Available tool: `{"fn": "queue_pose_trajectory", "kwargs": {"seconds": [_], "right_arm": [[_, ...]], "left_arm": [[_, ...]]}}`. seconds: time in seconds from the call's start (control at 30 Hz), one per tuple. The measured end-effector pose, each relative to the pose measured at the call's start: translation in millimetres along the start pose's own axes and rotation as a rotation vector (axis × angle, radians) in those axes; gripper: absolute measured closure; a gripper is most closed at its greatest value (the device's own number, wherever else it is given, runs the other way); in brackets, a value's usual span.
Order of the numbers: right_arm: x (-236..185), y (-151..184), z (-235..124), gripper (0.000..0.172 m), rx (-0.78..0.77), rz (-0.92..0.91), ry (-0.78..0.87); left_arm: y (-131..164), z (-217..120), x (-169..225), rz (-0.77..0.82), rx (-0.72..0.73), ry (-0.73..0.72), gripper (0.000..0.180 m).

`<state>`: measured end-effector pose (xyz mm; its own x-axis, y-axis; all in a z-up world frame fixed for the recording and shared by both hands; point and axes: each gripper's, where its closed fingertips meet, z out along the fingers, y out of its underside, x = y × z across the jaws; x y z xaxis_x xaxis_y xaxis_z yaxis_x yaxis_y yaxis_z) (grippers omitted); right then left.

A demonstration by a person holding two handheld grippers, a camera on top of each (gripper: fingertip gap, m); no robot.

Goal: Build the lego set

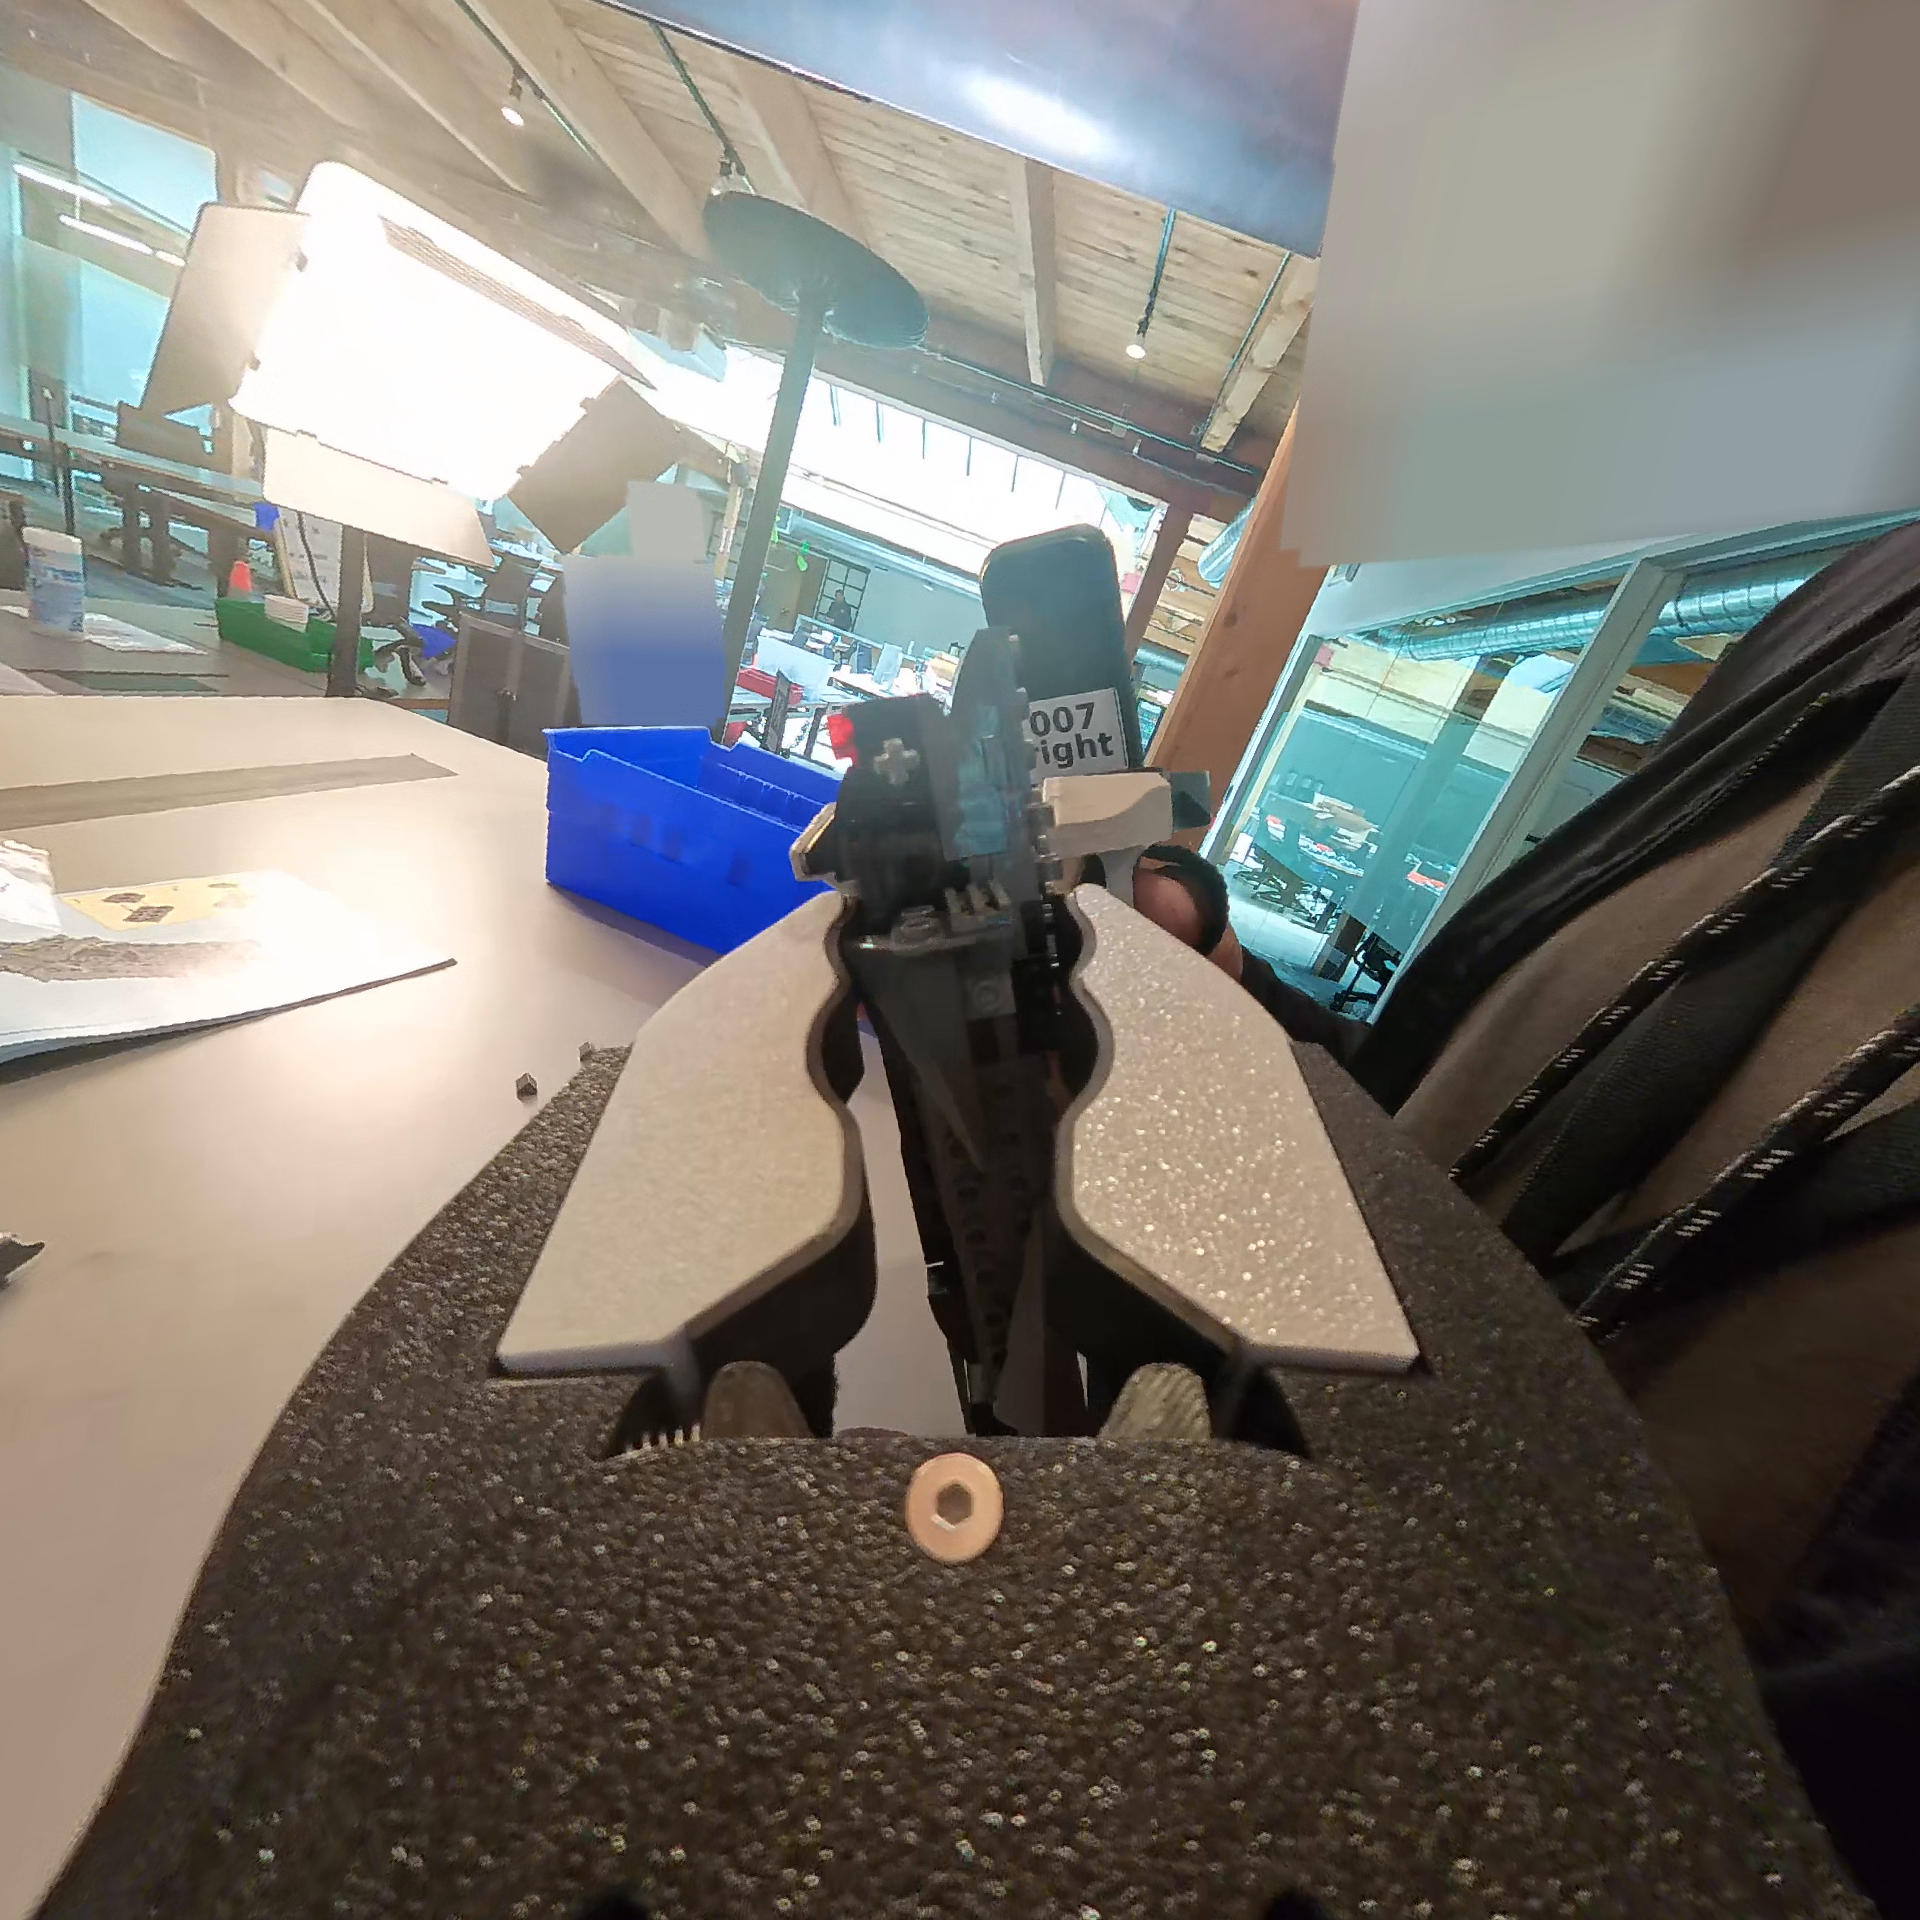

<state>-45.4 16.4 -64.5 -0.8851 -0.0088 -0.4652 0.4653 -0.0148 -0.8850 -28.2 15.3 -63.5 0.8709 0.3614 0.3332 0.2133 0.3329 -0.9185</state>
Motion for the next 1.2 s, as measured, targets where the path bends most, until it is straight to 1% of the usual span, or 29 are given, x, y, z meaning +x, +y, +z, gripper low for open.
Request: {"fn": "queue_pose_trajectory", "kwargs": {"seconds": [0.1, 0.2, 0.3, 0.4, 0.57, 0.7, 0.9, 1.07, 1.2], "right_arm": [[4, 2, 4, 0.126, 0.004, 0.017, 0.037], [5, 8, 10, 0.126, 0.002, 0.080, 0.029], [4, 17, 16, 0.121, -0.020, 0.116, 0.030], [1, 25, 24, 0.126, -0.055, 0.121, 0.029], [-10, 35, 39, 0.141, -0.100, 0.147, -0.020], [-15, 36, 48, 0.142, -0.068, 0.185, -0.035], [-17, 35, 59, 0.143, 0.019, 0.265, -0.038], [-19, 39, 66, 0.143, 0.052, 0.267, -0.003], [-18, 37, 69, 0.143, 0.099, 0.270, 0.030]], "left_arm": [[1, -5, -6, -0.046, 0.005, -0.027, 0.145], [0, -10, -12, -0.152, 0.044, -0.024, 0.145], [-6, -19, -19, -0.271, 0.102, -0.008, 0.145], [-5, -26, -19, -0.333, 0.100, 0.032, 0.145], [-7, -38, -17, -0.383, 0.099, 0.057, 0.145], [-8, -48, -16, -0.405, 0.080, 0.058, 0.145], [-8, -61, -13, -0.412, 0.047, 0.038, 0.142], [-1, -67, -12, -0.443, 0.012, 0.025, 0.140], [1, -70, -14, -0.468, 0.022, 0.006, 0.142]]}}
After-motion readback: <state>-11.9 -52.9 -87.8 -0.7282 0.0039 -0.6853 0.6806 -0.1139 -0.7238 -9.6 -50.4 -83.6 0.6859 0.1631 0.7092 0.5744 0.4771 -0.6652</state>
